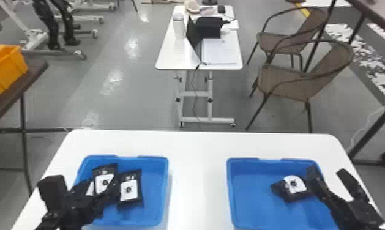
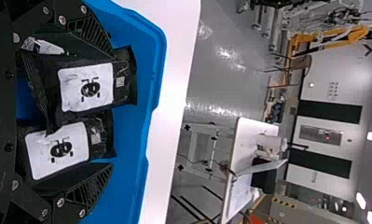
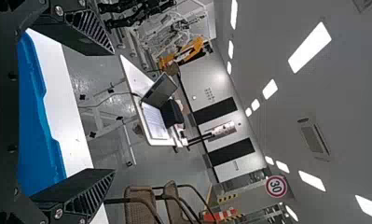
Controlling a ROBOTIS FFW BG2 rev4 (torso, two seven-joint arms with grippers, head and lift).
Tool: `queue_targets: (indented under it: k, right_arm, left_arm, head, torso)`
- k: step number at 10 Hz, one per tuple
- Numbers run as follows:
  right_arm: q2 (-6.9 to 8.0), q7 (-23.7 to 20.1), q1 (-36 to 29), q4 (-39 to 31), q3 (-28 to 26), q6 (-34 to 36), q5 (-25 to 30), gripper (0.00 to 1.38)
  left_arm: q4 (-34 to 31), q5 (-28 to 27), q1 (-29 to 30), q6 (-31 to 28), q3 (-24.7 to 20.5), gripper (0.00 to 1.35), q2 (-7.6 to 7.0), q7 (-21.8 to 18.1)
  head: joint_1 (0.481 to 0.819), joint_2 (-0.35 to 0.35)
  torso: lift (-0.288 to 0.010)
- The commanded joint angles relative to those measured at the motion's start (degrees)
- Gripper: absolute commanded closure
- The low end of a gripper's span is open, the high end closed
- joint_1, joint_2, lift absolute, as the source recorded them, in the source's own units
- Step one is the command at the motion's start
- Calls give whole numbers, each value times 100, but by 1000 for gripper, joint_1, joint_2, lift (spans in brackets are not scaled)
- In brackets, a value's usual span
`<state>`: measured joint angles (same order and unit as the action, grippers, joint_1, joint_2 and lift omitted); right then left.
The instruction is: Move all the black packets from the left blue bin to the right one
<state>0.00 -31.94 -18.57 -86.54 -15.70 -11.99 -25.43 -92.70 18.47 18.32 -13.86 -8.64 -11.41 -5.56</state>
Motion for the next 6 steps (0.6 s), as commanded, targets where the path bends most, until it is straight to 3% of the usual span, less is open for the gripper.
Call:
queue_targets:
  k: [1,3,6]
  right_arm:
    - [5,-31,11,23,5,57,-6,124]
    - [5,-31,20,40,5,74,-33,124]
    - [5,-66,20,67,5,101,-103,124]
  left_arm:
    - [401,-90,-364,-389,126,225,-71,108]
    - [718,-344,-637,-626,205,225,8,117]
    - [1034,-388,-821,-758,266,226,-1,152]
  head:
    - [695,54]
    - [695,59]
    - [695,54]
  torso:
    - [0]
    - [0]
    - [0]
